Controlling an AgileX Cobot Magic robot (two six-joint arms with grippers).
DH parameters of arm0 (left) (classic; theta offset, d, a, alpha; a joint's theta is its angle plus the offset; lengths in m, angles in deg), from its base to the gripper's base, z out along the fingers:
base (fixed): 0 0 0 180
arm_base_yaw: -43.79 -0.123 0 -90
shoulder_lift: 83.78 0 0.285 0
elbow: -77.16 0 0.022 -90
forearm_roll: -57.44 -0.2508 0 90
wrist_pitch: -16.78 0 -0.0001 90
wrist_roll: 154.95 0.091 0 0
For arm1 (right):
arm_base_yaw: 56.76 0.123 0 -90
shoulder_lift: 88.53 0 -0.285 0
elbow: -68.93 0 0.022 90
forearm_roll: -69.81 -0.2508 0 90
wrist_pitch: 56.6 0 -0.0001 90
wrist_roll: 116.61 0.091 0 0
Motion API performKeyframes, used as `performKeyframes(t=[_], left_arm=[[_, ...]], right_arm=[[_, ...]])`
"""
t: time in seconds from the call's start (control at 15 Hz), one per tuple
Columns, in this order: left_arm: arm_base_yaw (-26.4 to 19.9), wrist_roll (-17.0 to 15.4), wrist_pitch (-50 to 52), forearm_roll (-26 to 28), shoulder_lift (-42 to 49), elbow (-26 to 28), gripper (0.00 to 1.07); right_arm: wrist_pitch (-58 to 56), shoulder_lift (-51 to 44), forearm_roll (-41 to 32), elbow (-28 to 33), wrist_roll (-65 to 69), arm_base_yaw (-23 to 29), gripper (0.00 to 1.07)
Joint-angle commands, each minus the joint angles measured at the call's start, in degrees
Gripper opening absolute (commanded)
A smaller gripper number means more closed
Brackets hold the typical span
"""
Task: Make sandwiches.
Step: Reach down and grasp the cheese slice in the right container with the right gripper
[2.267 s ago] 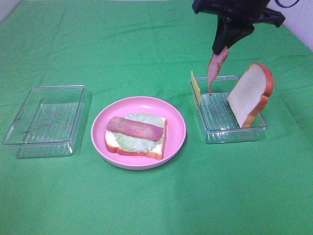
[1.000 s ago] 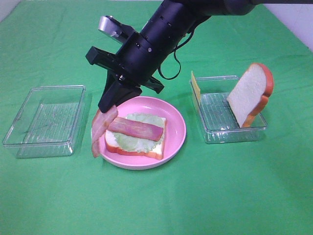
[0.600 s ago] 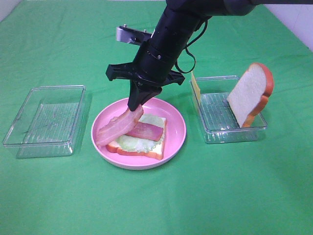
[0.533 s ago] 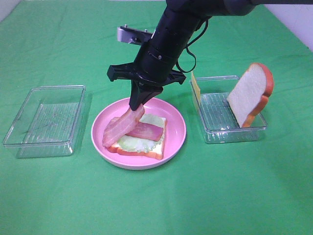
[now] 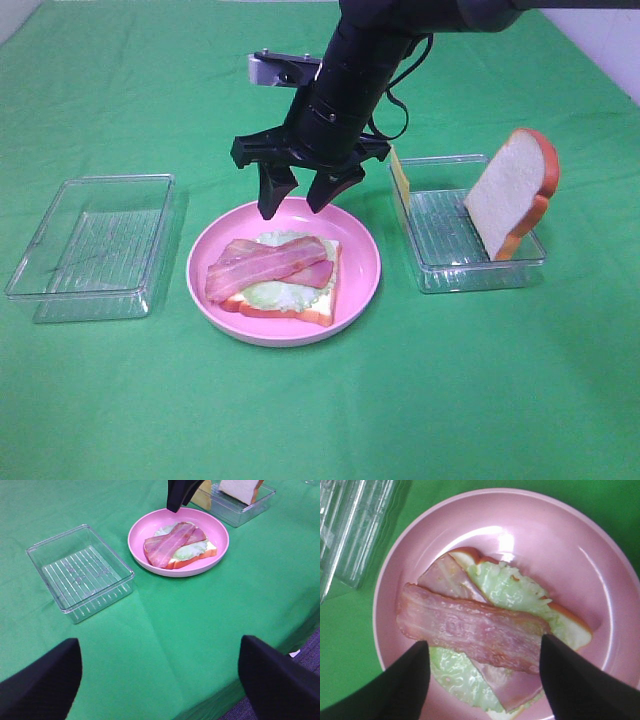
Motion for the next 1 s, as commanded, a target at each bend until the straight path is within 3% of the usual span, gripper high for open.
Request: performKeyframes(t=[0.07, 0.53, 0.73, 1.0], left_arm=[[-0.17, -0.40, 0.63, 0.57, 1.26, -0.06, 0.81], [-0.17, -0.40, 0.69, 0.57, 1.15, -0.06, 0.81], [-0.17, -0.40, 0.69, 0.57, 1.15, -0.06, 0.81], [-0.17, -0.40, 0.69, 0.57, 1.15, -0.06, 0.81]], right_arm=[[-0.29, -1.26, 3.84, -0.40, 2.69, -0.23, 0.64], [-11.63, -2.69, 13.18, -8.94, 8.31, -4.35, 0.64], [-11.86, -1.78, 14.27, -9.11, 9.22, -8.02, 0.63], [-8.02, 0.69, 15.13, -9.11, 9.05, -8.88, 0.57]])
